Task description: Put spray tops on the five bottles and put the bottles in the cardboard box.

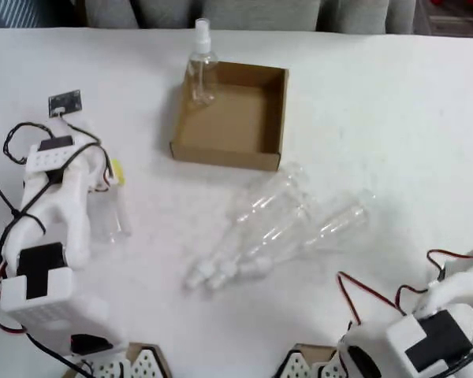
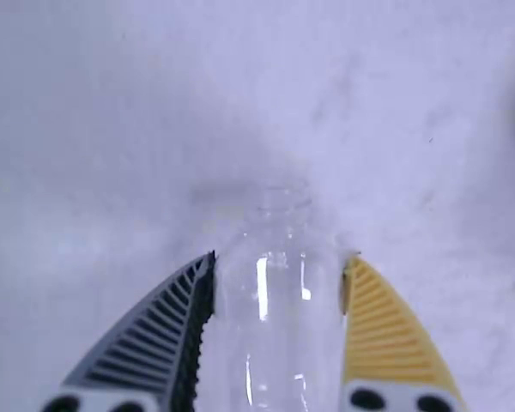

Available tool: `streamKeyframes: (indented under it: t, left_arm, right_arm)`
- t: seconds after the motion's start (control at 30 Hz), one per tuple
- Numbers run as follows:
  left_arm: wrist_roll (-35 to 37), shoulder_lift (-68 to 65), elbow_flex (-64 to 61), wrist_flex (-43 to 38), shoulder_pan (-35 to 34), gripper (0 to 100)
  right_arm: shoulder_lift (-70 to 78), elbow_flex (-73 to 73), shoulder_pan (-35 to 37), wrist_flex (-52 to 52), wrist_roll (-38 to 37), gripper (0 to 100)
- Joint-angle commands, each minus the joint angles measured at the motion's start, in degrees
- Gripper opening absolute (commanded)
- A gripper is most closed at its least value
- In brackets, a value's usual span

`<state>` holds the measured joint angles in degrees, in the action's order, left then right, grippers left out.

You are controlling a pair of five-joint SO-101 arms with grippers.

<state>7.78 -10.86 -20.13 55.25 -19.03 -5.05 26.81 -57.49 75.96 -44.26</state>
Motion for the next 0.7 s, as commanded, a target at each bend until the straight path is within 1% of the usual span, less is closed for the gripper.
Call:
streamKeyframes:
  t: [0.0,0.13,0.3,0.37,0.47,0.63,0.67]
  left_arm:
    - [-0.6,0.3,0.5,-1.3,0.3,4]
    - [-0.6,0.3,0.4,-1.3,0.3,4]
    - [-0.6,0.3,0.4,-1.3,0.3,4]
    - [-0.6,0.3,0.4,-1.3,0.3,4]
    - [-0.6,0.3,0.4,-1.3,0.3,4]
    - [-0.7,0.3,0.4,-1.3,0.3,4]
    - [-0.7,0.3,0.4,-1.3,0.3,4]
  right_arm:
    - [-3.6,-2.4,-0.8,3.5,1.3,23.7]
    - [-4.0,-2.3,-0.3,3.5,3.8,23.1]
    - [-3.6,-2.3,-0.3,2.2,4.1,12.7]
    - [-3.6,-2.3,0.2,0.3,4.1,10.4]
    - [-3.4,-1.8,1.3,-3.6,4.0,11.5]
    - [-3.5,3.3,4.2,-6.5,-1.9,12.3]
    - [-3.5,4.5,4.7,-7.6,-1.8,12.3]
